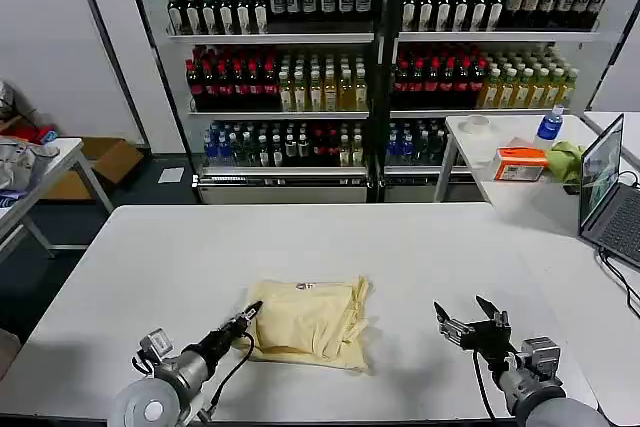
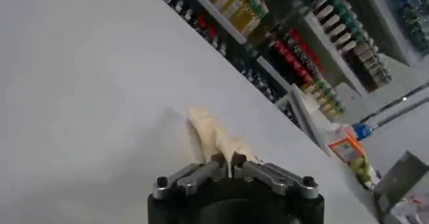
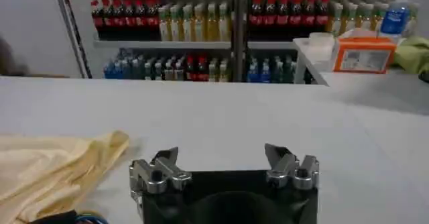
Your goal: Fold and organize the clothes.
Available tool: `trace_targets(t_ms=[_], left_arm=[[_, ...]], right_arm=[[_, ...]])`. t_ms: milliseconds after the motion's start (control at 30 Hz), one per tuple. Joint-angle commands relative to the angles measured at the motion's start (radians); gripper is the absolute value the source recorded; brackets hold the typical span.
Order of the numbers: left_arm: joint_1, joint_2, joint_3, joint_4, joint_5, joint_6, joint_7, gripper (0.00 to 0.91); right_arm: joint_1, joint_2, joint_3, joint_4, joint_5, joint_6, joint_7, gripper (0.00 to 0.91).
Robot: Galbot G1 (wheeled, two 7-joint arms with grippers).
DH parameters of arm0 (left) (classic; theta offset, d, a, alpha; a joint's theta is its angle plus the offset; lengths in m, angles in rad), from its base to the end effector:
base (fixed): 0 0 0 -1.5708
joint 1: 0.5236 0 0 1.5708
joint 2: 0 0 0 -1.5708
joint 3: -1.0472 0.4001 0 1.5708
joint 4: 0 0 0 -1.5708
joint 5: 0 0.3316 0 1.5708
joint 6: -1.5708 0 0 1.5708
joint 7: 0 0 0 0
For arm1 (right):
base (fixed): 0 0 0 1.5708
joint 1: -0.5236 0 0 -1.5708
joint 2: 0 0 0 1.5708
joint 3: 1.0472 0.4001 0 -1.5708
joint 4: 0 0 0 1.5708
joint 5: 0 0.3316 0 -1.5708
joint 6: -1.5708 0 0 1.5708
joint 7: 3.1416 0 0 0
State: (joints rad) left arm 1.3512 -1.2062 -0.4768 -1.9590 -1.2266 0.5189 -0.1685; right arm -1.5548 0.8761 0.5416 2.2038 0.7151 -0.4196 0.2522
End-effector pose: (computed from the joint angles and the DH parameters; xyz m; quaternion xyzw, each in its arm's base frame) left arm 0.2142 0.0845 -0.3414 -0.1240 -0.8761 0.3729 0.2794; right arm 0.1589 -0.1342 -0.2642 0.0726 -0.9753 0.0108 0.2082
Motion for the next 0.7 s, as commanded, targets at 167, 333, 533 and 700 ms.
trace_targets(t_ms=[167, 333, 533, 700], left_arm=[[0.041, 0.07, -0.243, -0.058, -0.116, 0.001, -0.056, 0.02], [0.091, 0.26, -0.511, -0.063, -0.115, 0.021, -0.049, 0.02], [0.13, 0.495, -0.777, -0.057, -0.065, 0.043, -0.003, 0.02], [0.142, 0.557, -0.75, -0.143, 0.007, 0.057, 0.007, 0.02]], right_arm=[[0.009, -0.004, -0.001, 0.003, 0.004, 0.0, -0.001, 0.907], [0.041, -0.006, -0.023, -0.005, 0.008, 0.002, -0.001, 0.907], [0.079, -0.011, -0.046, -0.014, 0.018, 0.006, -0.004, 0.907], [0.085, -0.016, -0.041, -0.013, 0.024, 0.008, -0.006, 0.907]])
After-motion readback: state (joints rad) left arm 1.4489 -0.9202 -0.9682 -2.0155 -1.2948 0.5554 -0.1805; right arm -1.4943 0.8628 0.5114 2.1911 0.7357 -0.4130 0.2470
